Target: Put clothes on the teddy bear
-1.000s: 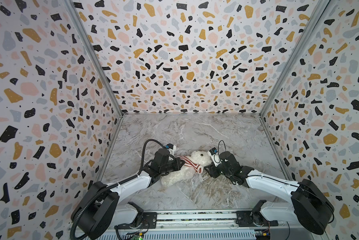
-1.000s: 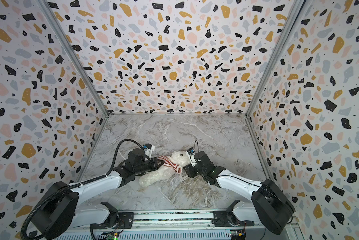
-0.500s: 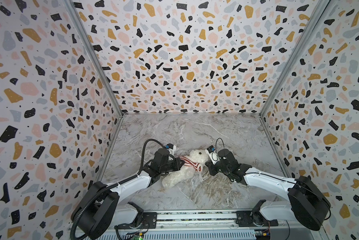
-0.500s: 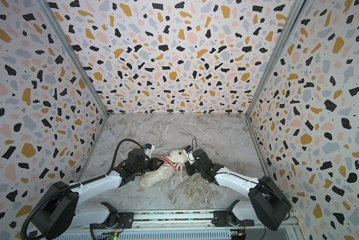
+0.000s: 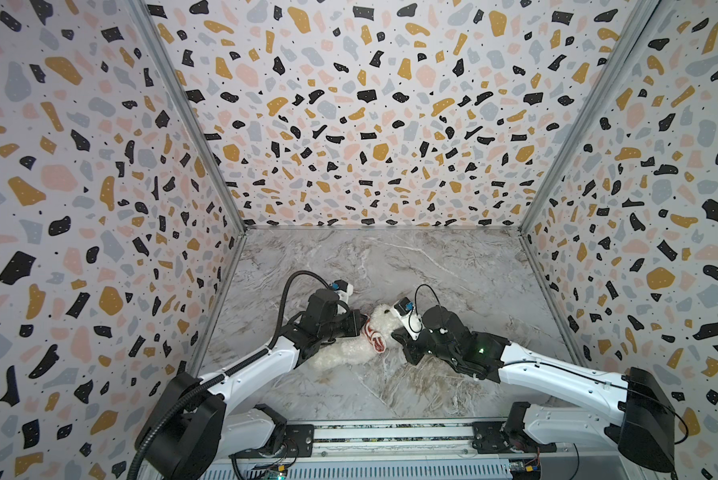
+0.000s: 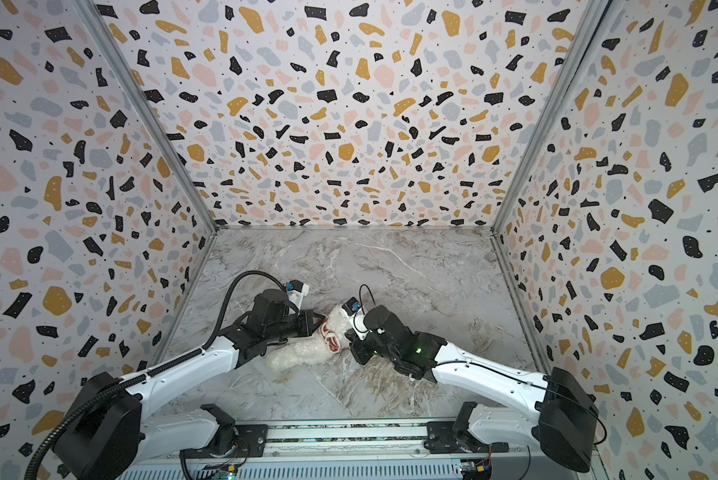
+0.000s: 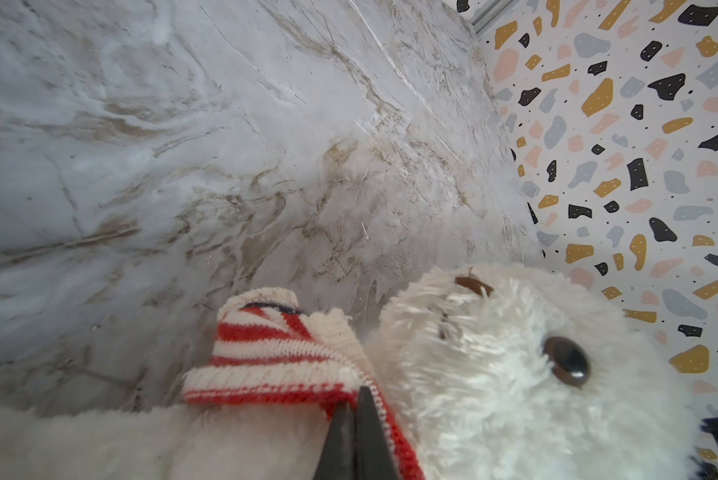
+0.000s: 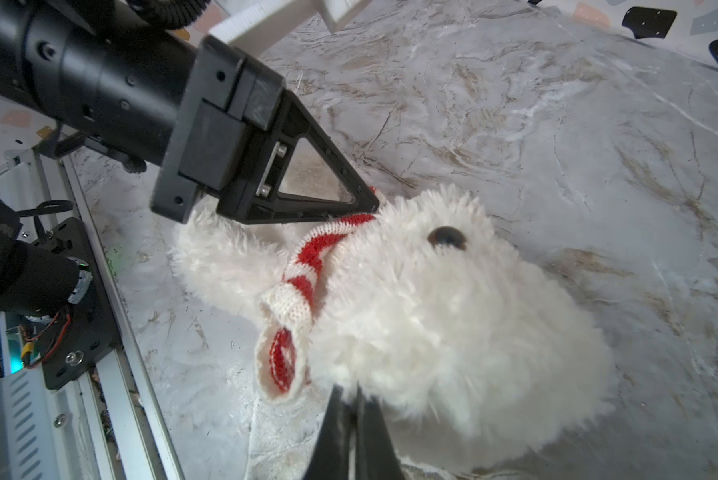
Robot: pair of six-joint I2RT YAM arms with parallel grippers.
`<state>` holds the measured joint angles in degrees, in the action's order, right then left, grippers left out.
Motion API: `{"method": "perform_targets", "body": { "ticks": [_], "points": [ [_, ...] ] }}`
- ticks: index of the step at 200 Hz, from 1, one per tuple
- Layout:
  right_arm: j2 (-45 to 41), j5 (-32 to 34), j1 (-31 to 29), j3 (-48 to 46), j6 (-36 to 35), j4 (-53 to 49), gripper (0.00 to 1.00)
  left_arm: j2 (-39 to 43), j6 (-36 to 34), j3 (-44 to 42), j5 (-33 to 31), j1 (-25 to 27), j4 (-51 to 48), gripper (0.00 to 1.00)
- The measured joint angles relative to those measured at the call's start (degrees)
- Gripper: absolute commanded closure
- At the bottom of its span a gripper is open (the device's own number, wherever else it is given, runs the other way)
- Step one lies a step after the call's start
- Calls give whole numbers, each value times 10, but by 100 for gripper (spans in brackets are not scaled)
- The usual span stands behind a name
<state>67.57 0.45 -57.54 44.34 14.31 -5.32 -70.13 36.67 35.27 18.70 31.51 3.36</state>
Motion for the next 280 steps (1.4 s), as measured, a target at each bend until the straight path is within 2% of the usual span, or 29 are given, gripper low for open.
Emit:
{"method": "perform_targets", "body": {
  "ticks": [38, 73, 108, 128, 150, 187, 239, 280],
  "points": [
    [9, 21, 12, -3, 33, -18, 100, 7, -12, 4, -8, 0, -26, 100],
    [11, 31, 22, -3, 45, -20, 100, 47, -12, 4, -12, 1, -51, 76],
    [11, 35, 22, -3, 51, -20, 100, 114, 7, 4, -27, 14, -80, 66],
    [11, 36, 22, -3, 53, -20, 100, 154, 31, 3, -44, 40, -96, 67],
    [11, 37, 22, -3, 55, -20, 100, 185, 66, -6, -62, 79, -96, 74],
    [11, 37, 22, -3, 58, -20, 100, 182, 132, -45, -78, 124, -65, 82],
    [11, 37, 22, -3, 62, -19, 100, 143, 172, -70, -106, 132, -34, 88],
    [11, 37, 22, -4, 63, -20, 100, 118, 185, -85, -127, 132, -3, 88]
  ]
}}
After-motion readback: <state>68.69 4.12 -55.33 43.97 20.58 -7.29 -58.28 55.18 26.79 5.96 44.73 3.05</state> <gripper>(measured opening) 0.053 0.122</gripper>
